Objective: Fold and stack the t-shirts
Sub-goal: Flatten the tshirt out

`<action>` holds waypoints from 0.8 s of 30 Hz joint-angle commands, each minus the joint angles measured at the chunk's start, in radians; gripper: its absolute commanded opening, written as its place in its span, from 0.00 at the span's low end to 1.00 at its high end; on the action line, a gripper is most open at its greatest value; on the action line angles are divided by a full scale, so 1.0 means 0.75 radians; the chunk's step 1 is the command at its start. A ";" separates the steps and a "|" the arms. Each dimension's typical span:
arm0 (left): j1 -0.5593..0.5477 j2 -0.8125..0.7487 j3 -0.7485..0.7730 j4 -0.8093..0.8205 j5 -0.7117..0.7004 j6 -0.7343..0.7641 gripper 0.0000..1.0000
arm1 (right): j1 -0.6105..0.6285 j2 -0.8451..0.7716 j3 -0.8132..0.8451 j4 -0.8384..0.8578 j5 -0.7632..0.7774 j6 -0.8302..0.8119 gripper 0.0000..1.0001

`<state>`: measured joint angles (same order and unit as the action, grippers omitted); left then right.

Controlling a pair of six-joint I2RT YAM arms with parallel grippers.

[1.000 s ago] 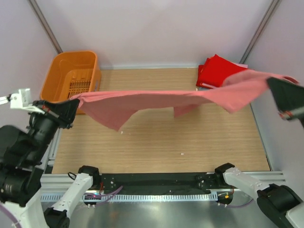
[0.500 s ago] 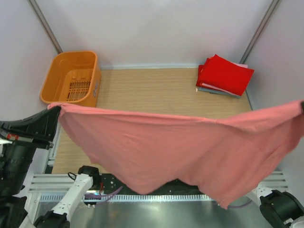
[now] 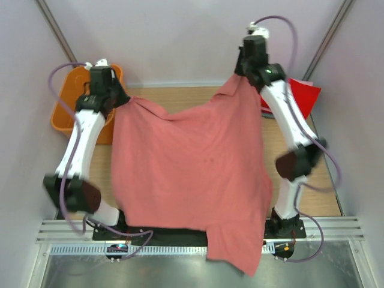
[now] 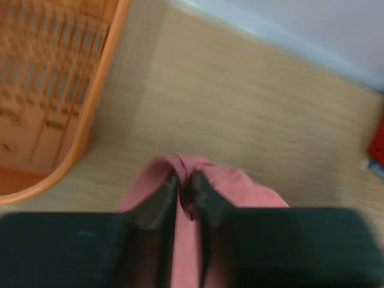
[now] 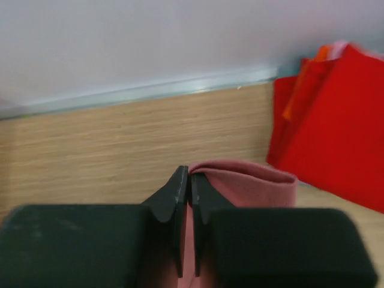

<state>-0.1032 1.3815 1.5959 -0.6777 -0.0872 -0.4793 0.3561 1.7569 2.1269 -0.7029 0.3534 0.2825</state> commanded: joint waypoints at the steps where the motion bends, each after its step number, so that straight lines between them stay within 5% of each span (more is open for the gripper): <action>1: 0.099 0.467 0.096 0.026 0.012 -0.081 0.23 | -0.096 0.517 0.350 0.040 -0.168 0.014 0.14; 2: 0.115 0.564 0.176 -0.031 0.028 -0.097 0.53 | -0.111 0.691 0.531 -0.015 -0.229 0.016 0.41; 4: 0.115 0.698 0.344 -0.164 0.077 -0.112 0.76 | -0.117 1.057 1.057 -0.148 -0.218 0.024 0.99; 6: 0.099 0.703 0.347 -0.117 0.141 -0.120 0.91 | -0.125 1.059 1.045 -0.131 -0.267 0.038 1.00; 8: 0.072 0.607 0.282 -0.060 0.126 -0.103 1.00 | -0.125 0.790 0.522 0.171 -0.285 0.051 1.00; 10: 0.064 0.547 0.239 -0.011 0.124 -0.103 1.00 | -0.123 0.622 0.152 0.364 -0.320 0.061 1.00; 17: -0.024 0.353 0.134 -0.015 0.129 -0.122 1.00 | -0.101 0.311 -0.076 0.311 -0.408 0.102 1.00; 24: -0.124 0.081 -0.309 0.024 0.030 -0.116 0.99 | -0.082 -0.047 -0.670 0.428 -0.451 0.224 1.00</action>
<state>-0.1806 1.4868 1.4895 -0.6548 -0.0196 -0.5655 0.2932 1.7592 1.8240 -0.3977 0.0437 0.3859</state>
